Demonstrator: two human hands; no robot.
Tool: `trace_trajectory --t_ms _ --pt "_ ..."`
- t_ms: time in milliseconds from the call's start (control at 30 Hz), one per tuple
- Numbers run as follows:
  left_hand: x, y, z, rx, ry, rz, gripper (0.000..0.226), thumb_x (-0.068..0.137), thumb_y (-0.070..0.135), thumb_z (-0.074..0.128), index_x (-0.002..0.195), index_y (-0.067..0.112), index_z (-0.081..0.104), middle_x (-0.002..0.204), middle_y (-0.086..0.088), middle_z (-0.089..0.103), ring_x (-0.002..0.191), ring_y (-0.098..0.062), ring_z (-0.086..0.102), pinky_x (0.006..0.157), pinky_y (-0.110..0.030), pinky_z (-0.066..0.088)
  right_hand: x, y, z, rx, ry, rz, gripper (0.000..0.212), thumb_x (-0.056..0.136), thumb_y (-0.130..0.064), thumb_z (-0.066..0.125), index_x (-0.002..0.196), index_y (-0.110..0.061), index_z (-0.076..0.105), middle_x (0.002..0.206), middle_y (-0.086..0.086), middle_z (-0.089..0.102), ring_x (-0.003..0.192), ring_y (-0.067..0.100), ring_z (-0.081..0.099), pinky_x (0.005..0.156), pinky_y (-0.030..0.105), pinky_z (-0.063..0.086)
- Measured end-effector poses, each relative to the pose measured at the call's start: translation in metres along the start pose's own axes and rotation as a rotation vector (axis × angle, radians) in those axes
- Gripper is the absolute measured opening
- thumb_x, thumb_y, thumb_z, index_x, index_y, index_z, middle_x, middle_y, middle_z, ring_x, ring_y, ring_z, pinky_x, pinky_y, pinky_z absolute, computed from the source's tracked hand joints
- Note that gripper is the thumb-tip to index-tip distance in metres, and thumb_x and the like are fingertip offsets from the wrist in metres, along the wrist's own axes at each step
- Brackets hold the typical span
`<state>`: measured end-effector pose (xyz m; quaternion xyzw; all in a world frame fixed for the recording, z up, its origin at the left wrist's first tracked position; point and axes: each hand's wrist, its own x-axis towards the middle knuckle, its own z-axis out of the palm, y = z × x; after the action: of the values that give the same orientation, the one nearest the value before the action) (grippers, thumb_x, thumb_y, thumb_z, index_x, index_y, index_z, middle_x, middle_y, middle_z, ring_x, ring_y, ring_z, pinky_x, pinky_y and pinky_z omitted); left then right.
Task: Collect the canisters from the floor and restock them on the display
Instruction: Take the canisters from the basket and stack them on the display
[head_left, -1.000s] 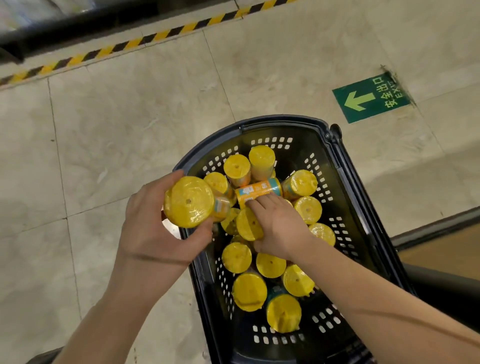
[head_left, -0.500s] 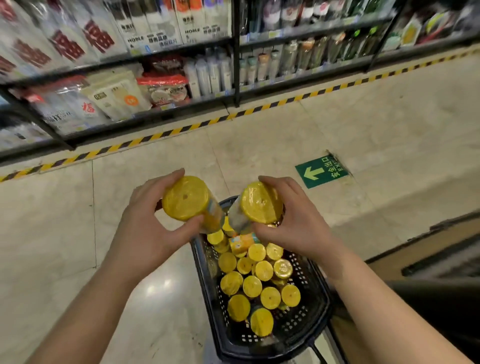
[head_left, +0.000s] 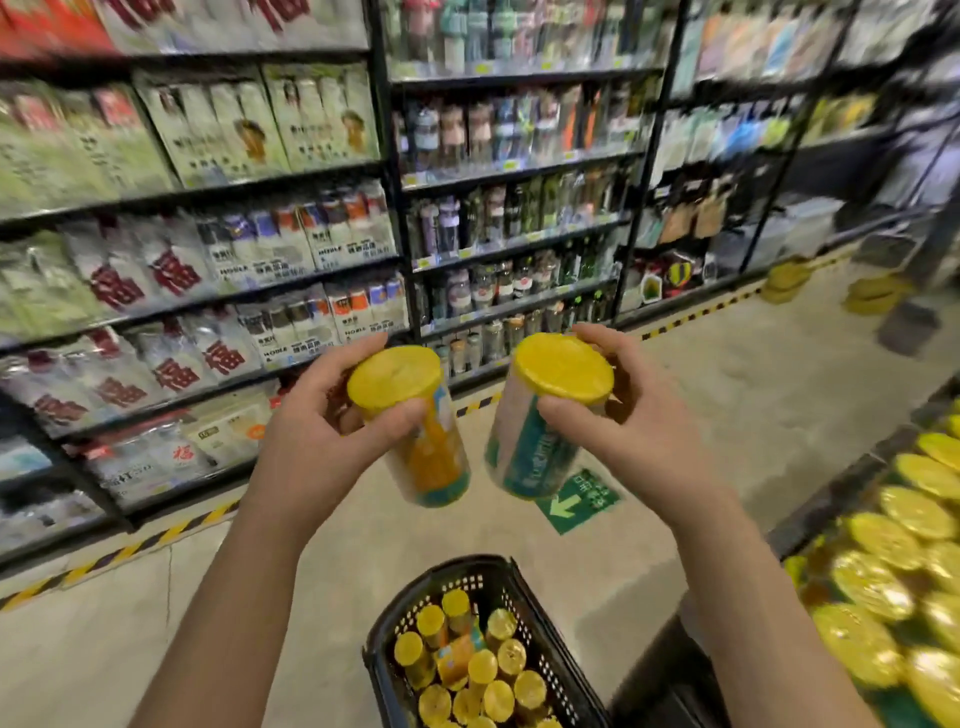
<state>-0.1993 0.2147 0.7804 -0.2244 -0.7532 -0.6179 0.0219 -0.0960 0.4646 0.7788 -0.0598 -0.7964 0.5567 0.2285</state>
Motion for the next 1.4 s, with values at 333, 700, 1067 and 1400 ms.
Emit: trace_trajectory --t_ms 333,700,1067,1400 --pt "0.005 0.068 0.060 -0.122 -0.222 0.101 0.069 0.059 0.049 0.081 0.126 0.042 0.065 0.109 0.024 0.069 0.097 0.006 0.066 0.081 -0.022 0.054 -0.071 -0.055 -0.086 -0.102 0.415 0.078 0.074 0.071 -0.049 0.085 0.137 -0.042 0.051 0.127 -0.023 0.061 0.116 -0.002 0.059 0.090 0.024 0.052" --pt "-0.034 0.099 0.188 -0.276 -0.621 0.164 0.072 0.057 0.049 0.085 0.126 0.042 0.064 0.115 0.019 0.070 0.104 0.003 0.065 0.085 -0.025 0.054 -0.197 -0.070 -0.153 -0.304 0.865 0.213 0.063 0.073 -0.054 0.084 0.129 -0.055 0.055 0.128 -0.025 0.061 0.114 -0.005 0.058 0.088 0.027 0.052" --pt "-0.107 0.164 0.336 -0.314 -0.889 0.241 0.071 0.063 0.033 0.085 0.130 0.028 0.062 0.110 0.022 0.064 0.088 0.023 0.059 0.063 0.001 0.044 -0.293 -0.056 -0.263 -0.388 1.098 0.313 0.064 0.072 -0.050 0.085 0.129 -0.050 0.057 0.125 -0.025 0.062 0.114 -0.001 0.060 0.091 0.031 0.054" --pt "-0.144 0.197 0.476 -0.227 -0.921 0.303 0.071 0.062 0.041 0.087 0.129 0.039 0.062 0.122 0.020 0.063 0.106 0.013 0.059 0.070 -0.004 0.049 -0.341 -0.005 -0.401 -0.399 1.036 0.304 0.070 0.069 -0.045 0.088 0.131 -0.048 0.056 0.122 -0.032 0.059 0.111 -0.014 0.055 0.082 0.011 0.045"
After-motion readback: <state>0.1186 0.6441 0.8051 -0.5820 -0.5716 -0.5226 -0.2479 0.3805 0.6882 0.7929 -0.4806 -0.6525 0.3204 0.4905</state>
